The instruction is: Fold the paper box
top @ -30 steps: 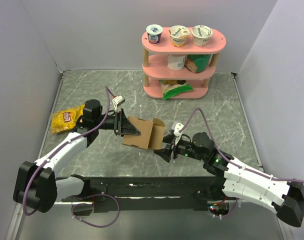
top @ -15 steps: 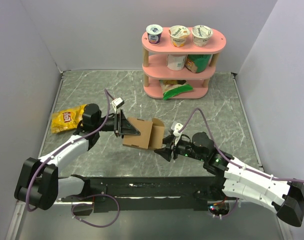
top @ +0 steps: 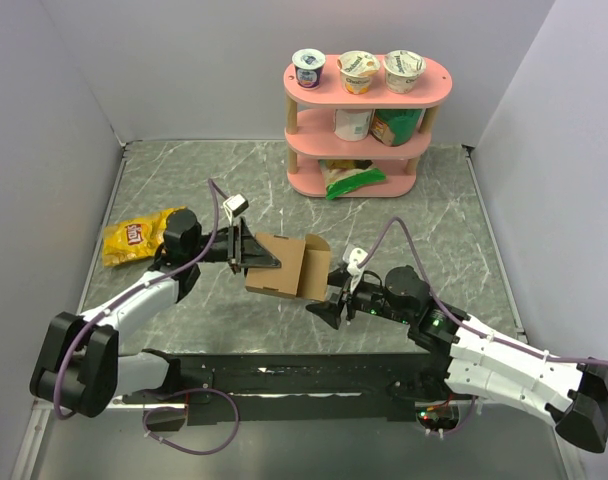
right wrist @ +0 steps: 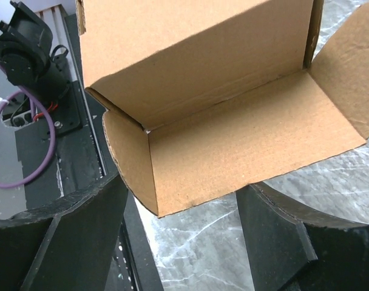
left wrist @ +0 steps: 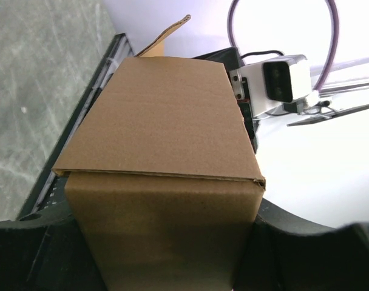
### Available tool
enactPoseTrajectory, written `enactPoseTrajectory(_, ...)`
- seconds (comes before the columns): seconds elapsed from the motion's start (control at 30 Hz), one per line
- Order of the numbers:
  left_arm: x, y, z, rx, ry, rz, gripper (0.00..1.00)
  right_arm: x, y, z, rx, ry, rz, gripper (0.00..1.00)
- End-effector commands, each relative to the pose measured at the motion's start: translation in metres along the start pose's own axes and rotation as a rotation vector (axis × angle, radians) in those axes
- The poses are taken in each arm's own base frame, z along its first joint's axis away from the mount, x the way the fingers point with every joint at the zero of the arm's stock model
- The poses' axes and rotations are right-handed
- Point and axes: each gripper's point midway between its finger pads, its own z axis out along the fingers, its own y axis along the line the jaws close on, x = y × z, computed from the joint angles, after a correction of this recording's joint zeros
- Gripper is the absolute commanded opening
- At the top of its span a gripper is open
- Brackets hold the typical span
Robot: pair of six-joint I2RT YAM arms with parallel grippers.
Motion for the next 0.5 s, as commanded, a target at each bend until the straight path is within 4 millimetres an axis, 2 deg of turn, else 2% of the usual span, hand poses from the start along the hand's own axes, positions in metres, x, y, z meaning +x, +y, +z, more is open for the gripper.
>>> enactPoseTrajectory(0.0, -0.004, -0.004, 0.001, -0.043, 0.006, 0.063, 0.44, -0.038, 0.006, -0.004, -0.018, -0.106, -0.043, 0.76)
enactPoseTrajectory(0.13, -0.006, -0.001, 0.001, -0.071, 0.005, 0.080, 0.43, -0.036, 0.004, -0.002, -0.015, -0.093, -0.065, 0.74)
enactPoseTrajectory(0.27, -0.008, 0.007, 0.000, -0.145, 0.013, 0.134, 0.43, -0.040, 0.004, 0.001, -0.012, -0.084, -0.049, 0.66)
enactPoseTrajectory(0.47, -0.011, 0.013, 0.000, -0.193, -0.016, 0.181, 0.43, -0.056, 0.018, 0.004, -0.086, -0.147, -0.009, 0.61)
